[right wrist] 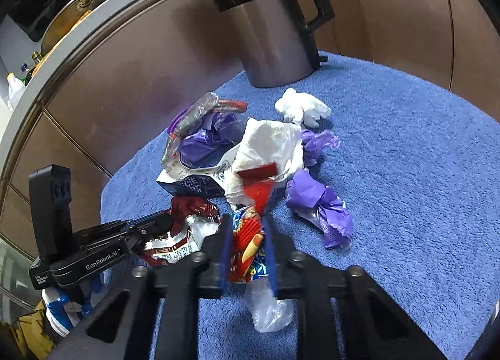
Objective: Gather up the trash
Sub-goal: 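Grasp the red snack bag with the right gripper while the left grasps a chocolate wrapper, then carry both held wrappers over the steel trash bin on the floor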
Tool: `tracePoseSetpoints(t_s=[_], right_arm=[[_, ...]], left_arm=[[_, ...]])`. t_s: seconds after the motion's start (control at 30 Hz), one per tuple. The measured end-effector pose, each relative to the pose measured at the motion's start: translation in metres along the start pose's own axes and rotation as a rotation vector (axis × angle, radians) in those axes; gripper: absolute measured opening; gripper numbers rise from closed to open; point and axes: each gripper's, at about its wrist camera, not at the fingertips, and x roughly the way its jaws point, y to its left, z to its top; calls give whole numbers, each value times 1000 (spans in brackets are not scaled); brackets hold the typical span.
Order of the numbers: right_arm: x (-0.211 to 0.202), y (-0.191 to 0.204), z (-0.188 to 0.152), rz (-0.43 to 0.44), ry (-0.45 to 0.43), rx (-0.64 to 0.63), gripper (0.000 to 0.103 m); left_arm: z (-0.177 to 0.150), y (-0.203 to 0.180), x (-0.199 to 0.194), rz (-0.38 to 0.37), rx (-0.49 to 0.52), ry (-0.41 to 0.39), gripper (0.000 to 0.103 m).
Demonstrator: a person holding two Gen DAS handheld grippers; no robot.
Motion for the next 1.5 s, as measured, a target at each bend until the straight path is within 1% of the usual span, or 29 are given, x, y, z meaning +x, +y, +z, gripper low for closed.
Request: tracePoseSetpoints(t_s=[0.07, 0.17, 0.3, 0.43, 0.47, 0.53, 0.63, 0.73, 0.83, 0.93, 1.0, 1.13, 1.27, 1.4, 1.5], right_arm=[[-4, 3, 2, -2, -27, -10, 7], [-25, 15, 5, -5, -85, -40, 6], [-56, 24, 5, 11, -154, -54, 6], [-94, 27, 1, 17, -222, -53, 6], [-98, 29, 2, 15, -235, -51, 6], [-115, 25, -1, 7, -267, -42, 6], [-150, 7, -15, -32, -316, -17, 6], [-181, -18, -31, -89, -353, 30, 6], [-217, -54, -60, -187, -381, 94, 6], [-244, -91, -89, -275, -384, 165, 6], [-256, -118, -109, -340, -375, 213, 6], [-265, -165, -148, -428, -339, 305, 6], [-262, -202, -176, -464, -309, 394, 6], [-253, -238, -199, -485, -278, 464, 6], [-244, -257, -210, -497, -253, 491, 6]], left_arm=[[-2, -3, -12, 15, 2, -30, 1], [2, -5, -26, 27, -4, -62, 0], [1, -9, -58, 50, -7, -118, 0], [4, -21, -90, 79, 8, -180, 0], [4, -25, -100, 83, 13, -196, 0], [5, -33, -114, 80, 22, -216, 0], [9, -56, -130, 59, 58, -235, 0], [11, -95, -135, 10, 115, -237, 0], [10, -142, -129, -47, 186, -223, 0], [3, -197, -111, -111, 267, -191, 0], [-4, -240, -92, -149, 332, -160, 0], [-22, -317, -51, -217, 429, -76, 0], [-43, -378, -11, -232, 519, -9, 0], [-62, -419, 27, -231, 584, 48, 0], [-77, -438, 49, -214, 620, 69, 0]])
